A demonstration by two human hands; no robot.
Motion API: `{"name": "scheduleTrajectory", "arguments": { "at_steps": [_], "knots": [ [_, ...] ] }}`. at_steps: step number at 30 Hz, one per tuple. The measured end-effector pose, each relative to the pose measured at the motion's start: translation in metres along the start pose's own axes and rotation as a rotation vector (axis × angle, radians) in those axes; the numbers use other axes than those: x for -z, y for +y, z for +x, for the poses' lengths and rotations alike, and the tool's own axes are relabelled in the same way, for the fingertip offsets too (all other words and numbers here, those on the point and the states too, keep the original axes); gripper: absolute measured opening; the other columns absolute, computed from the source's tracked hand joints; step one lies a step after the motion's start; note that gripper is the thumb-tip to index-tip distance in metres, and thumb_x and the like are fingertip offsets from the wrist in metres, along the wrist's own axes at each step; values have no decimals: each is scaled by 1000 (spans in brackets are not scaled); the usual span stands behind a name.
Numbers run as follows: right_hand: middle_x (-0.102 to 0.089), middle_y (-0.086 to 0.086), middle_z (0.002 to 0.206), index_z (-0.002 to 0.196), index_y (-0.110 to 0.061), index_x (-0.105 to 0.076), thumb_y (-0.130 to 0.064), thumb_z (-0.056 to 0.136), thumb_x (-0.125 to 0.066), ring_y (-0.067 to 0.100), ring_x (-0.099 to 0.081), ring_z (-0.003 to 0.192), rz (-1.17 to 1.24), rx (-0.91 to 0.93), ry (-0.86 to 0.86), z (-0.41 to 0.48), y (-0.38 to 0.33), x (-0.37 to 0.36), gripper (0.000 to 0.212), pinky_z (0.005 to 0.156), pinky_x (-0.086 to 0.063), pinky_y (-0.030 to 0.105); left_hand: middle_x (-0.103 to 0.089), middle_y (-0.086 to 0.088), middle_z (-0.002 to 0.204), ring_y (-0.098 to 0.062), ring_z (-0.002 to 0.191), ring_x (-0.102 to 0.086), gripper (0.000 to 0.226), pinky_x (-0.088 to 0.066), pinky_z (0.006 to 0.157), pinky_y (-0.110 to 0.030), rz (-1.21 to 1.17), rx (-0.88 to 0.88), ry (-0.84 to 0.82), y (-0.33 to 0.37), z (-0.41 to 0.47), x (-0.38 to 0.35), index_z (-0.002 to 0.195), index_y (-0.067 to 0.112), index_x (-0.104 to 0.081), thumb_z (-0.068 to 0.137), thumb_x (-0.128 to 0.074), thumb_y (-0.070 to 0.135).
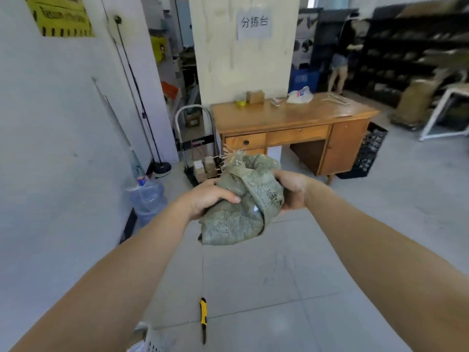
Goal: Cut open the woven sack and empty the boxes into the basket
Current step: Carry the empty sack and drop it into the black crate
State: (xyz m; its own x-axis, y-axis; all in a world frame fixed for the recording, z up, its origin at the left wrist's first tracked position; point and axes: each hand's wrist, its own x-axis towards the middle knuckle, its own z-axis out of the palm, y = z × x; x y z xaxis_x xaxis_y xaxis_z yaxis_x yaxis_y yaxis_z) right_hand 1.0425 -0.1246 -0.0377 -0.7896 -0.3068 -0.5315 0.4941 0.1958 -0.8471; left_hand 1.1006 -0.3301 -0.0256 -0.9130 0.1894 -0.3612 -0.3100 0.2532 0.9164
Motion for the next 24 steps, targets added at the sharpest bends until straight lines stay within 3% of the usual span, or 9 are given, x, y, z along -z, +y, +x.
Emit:
{"name": "scheduleTrajectory", "arguments": {
  "at_steps": [3, 6, 8, 11, 14, 16, 19, 21, 24],
  "knots": [
    [-62, 4, 125, 133, -24, -47, -59, 76, -64, 25, -64, 108, 133, 120, 206, -14, 4, 81, 69, 84, -55, 47, -71, -9, 95, -22, 84, -68, 26, -53, 69, -30, 117, -48, -27, 38, 54, -62, 98, 14, -65, 74, -72, 7],
    [-58, -3, 128, 133, -36, -38, -57, 62, -77, 22, -58, 114, 56, 177, 238, -39, 11, 151, 83, 92, -49, 48, -68, -6, 91, -16, 76, -65, 22, -47, 59, -23, 179, -98, -100, 71, 109, -124, 90, 18, -63, 73, -71, 7],
    [-60, -3, 125, 130, -33, -43, -43, 65, -80, 22, -58, 114, -72, 128, 304, -51, 19, 193, 76, 100, -44, 49, -67, -4, 92, -15, 76, -63, 32, -44, 57, -22, 251, -142, -167, 88, 149, -165, 101, 17, -60, 72, -71, 9],
    [-68, 2, 115, 120, -25, -57, -35, 71, -80, 24, -64, 106, -140, 103, 538, -55, 33, 256, 55, 97, -49, 48, -64, -4, 97, -17, 82, -61, 51, -45, 61, -24, 288, -208, -313, 110, 208, -227, 118, 19, -51, 71, -70, 9],
    [-69, 3, 108, 121, -23, -62, -37, 65, -84, 24, -66, 97, -95, 111, 747, -56, 44, 314, 62, 82, -57, 42, -61, -8, 113, -25, 98, -61, 77, -51, 83, -36, 346, -272, -464, 132, 258, -283, 133, 24, -39, 64, -72, 15],
    [-66, 2, 100, 119, -18, -63, -38, 66, -83, 24, -63, 92, -97, 76, 857, -55, 46, 351, 60, 65, -54, 31, -62, -11, 116, -27, 101, -62, 84, -50, 93, -44, 373, -259, -612, 149, 291, -315, 133, 19, -40, 58, -77, 18],
    [-57, -2, 86, 105, -22, -60, -43, 67, -82, 23, -55, 86, -102, 12, 997, -57, 48, 406, 48, 53, -43, 25, -67, -6, 110, -21, 99, -64, 63, -52, 90, -36, 393, -225, -888, 179, 329, -366, 116, 20, -54, 62, -85, 21],
    [-57, -3, 79, 98, -22, -62, -44, 70, -80, 21, -54, 80, -86, -25, 1082, -62, 51, 440, 40, 54, -43, 24, -67, 3, 98, -16, 92, -64, 52, -53, 80, -22, 373, -282, -936, 199, 348, -403, 108, 19, -56, 64, -84, 26],
    [-56, -2, 75, 86, -20, -62, -42, 71, -79, 18, -52, 71, -54, -106, 1197, -80, 64, 488, 32, 52, -43, 25, -62, 2, 109, -20, 107, -59, 70, -48, 92, -29, 472, -400, -938, 214, 378, -469, 127, 16, -44, 69, -81, 31]
  ]
}}
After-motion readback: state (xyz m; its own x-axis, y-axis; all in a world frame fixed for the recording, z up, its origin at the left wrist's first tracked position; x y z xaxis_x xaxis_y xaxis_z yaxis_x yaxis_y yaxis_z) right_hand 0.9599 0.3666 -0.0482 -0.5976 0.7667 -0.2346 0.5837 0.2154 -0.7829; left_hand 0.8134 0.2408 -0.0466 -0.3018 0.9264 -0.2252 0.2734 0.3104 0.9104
